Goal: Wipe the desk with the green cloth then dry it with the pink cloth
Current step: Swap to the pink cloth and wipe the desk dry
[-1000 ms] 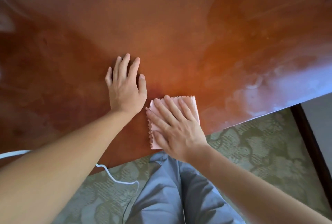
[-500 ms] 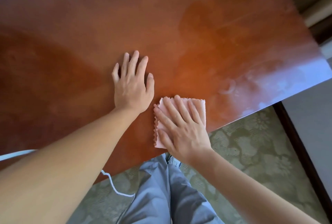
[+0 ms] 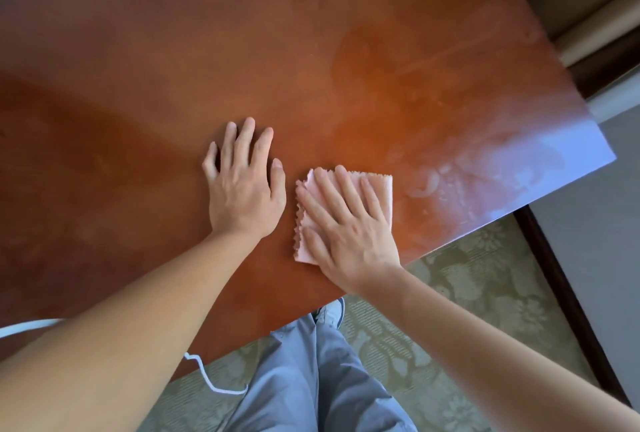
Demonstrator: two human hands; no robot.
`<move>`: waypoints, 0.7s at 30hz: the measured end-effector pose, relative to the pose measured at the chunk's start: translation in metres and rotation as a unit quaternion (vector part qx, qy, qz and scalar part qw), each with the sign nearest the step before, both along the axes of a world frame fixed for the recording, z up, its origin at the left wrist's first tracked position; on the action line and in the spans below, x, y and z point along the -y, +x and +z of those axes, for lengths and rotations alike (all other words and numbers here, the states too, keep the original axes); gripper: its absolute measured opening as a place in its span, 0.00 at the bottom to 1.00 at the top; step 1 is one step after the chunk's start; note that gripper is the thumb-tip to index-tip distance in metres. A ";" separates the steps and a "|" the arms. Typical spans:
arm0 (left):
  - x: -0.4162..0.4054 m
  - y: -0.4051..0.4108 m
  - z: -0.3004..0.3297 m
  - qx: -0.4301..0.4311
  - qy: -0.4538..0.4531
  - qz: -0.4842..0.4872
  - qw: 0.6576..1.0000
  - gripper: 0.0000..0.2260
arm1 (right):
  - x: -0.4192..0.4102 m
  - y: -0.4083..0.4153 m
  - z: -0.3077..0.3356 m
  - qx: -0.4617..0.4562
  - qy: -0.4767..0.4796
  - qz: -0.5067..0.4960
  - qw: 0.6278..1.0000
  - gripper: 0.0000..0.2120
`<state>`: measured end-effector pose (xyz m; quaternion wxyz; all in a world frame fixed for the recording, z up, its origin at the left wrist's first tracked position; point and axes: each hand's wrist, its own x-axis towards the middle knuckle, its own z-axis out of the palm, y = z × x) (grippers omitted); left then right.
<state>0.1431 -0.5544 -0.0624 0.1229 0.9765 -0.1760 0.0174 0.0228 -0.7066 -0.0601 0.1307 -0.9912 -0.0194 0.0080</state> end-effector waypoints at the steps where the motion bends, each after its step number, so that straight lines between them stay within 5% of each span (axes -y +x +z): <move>1: 0.000 0.000 0.000 0.000 -0.001 0.001 1.000 0.22 | 0.000 -0.008 -0.001 -0.002 -0.004 0.010 1.000 0.26; 12: 0.000 0.000 0.000 0.001 0.004 -0.004 1.000 0.23 | 0.023 0.121 0.007 -0.033 -0.030 -0.032 0.998 0.28; 21: -0.001 0.001 0.002 -0.017 -0.013 -0.009 1.000 0.23 | 0.013 0.033 -0.001 -0.015 -0.053 0.092 0.994 0.27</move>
